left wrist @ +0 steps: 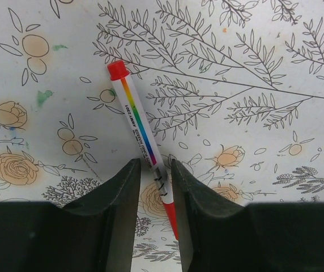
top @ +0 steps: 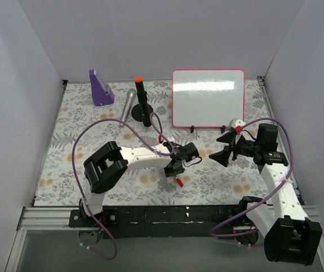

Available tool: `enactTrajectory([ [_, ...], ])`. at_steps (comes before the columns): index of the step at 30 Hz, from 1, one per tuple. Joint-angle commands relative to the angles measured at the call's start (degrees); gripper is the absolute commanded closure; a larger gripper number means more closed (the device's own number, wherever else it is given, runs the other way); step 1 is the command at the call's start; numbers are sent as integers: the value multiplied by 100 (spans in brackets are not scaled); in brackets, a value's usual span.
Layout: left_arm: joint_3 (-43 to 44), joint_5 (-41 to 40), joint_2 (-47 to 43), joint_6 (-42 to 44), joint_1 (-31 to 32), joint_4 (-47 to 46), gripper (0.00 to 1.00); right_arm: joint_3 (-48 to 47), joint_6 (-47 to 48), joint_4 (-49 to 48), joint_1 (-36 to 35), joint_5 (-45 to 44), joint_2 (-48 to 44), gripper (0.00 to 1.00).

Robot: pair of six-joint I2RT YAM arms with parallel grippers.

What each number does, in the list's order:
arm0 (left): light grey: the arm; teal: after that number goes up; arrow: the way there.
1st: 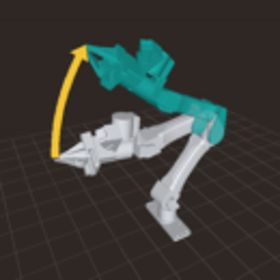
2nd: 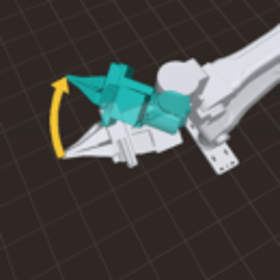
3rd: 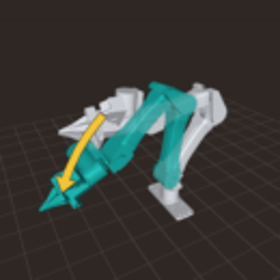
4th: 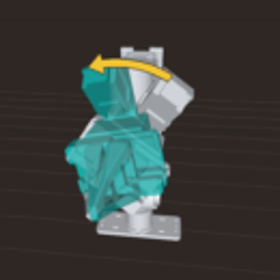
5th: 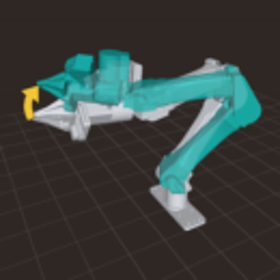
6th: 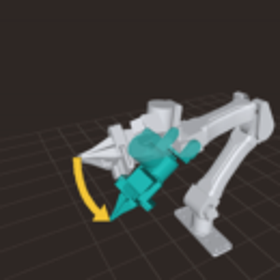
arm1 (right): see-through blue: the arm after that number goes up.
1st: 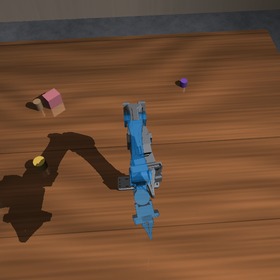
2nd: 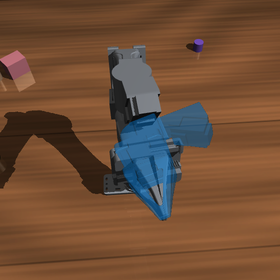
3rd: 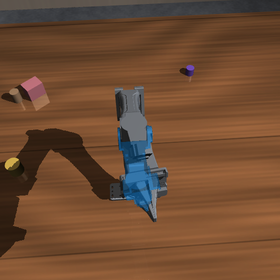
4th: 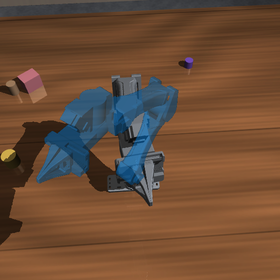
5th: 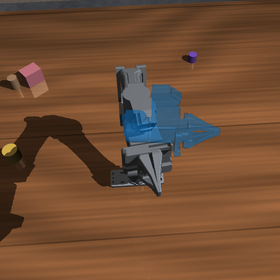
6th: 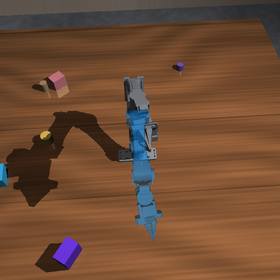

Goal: Write a sentence on the whiteboard
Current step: Pick up the whiteboard marker from the center of the board.

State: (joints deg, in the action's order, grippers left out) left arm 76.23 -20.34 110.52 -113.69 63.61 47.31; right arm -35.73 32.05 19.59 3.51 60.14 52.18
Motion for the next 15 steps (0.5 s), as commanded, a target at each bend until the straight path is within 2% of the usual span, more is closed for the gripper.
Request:
enactTrajectory([
  [1, -11, 82, 286, 136, 72, 323, 74, -92, 126, 18, -43, 77, 11, 4],
  [7, -3, -58, 383, 408, 107, 402, 82, -110, 143, 88, -69, 173, 46, 4],
  [11, 199, -207, 435, 1014, 99, 428, 95, -93, 161, 97, -105, 200, 81, 4],
  [15, 244, -497, 339, 1523, 98, 227, 100, -75, 152, 88, -149, 261, 108, 4],
])
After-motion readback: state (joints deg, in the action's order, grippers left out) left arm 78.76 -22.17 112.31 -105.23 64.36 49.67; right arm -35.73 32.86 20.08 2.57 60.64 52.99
